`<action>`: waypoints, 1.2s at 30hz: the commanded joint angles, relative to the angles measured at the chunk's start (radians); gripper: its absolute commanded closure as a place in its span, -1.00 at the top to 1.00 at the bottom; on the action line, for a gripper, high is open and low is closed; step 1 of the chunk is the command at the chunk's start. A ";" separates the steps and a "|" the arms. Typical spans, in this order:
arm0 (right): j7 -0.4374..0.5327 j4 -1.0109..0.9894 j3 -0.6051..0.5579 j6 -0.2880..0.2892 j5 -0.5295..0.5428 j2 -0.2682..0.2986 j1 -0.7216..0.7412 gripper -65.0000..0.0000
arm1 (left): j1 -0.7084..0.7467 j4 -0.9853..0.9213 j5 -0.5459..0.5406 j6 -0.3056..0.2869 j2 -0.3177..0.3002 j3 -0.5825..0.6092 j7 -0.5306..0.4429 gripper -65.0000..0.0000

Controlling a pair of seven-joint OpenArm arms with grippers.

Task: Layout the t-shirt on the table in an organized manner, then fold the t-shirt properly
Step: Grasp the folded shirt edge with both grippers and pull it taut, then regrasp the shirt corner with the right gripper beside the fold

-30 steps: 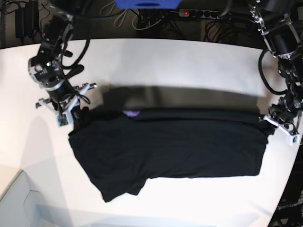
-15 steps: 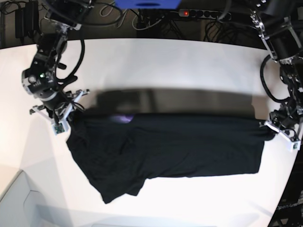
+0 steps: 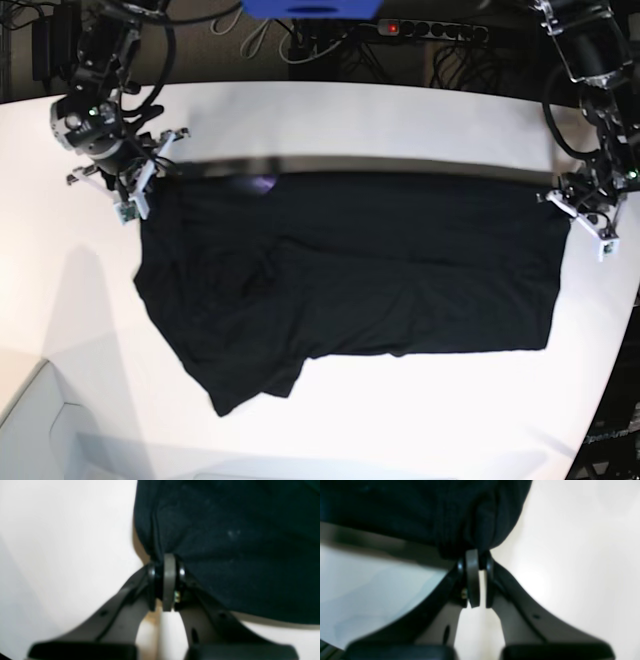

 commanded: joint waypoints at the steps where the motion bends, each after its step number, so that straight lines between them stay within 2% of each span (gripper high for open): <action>1: 0.011 0.020 0.006 -0.005 -0.007 0.009 0.008 -1.00 | -0.012 0.018 0.009 0.008 -0.023 -0.009 -0.019 -1.00; 7: 0.007 0.020 0.006 -0.005 -0.007 0.009 0.008 -1.00 | -0.012 0.020 0.009 0.008 -0.022 -0.009 -0.019 -1.00; 9: 0.007 0.020 0.015 -0.005 -0.009 0.009 0.008 -0.85 | -0.012 0.020 0.009 0.008 -0.022 -0.009 -0.019 -1.00; 13: 0.008 0.063 0.091 -0.005 -0.007 0.003 0.008 -0.42 | -0.012 0.020 0.009 0.008 -0.020 -0.009 -0.019 -1.00; 16: 0.005 0.139 0.127 -0.005 -0.006 -0.016 -0.007 -0.24 | -0.012 0.020 0.009 0.008 -0.020 -0.009 -0.019 -1.00; 19: 0.010 0.221 0.132 -0.005 -0.004 -0.048 -0.045 -0.25 | -0.015 0.020 0.009 0.008 -0.002 -0.009 -0.019 -1.00; 22: 0.011 0.236 0.075 -0.005 -0.004 -0.095 -0.076 -0.27 | -0.018 0.020 0.009 0.008 0.006 -0.009 -0.019 -1.00; 27: 0.011 0.236 -0.026 -0.005 -0.004 -0.132 -0.108 -0.26 | -0.018 0.020 0.009 0.008 0.007 -0.004 -0.019 -1.00; 29: 0.011 0.236 -0.040 -0.005 -0.004 -0.132 -0.102 -0.25 | -0.015 0.020 0.009 0.008 0.007 -0.005 -0.019 -1.00; 36: 0.011 0.221 -0.066 -0.005 -0.004 -0.132 -0.053 0.00 | -0.011 0.020 0.009 0.008 0.010 -0.007 -0.019 -1.00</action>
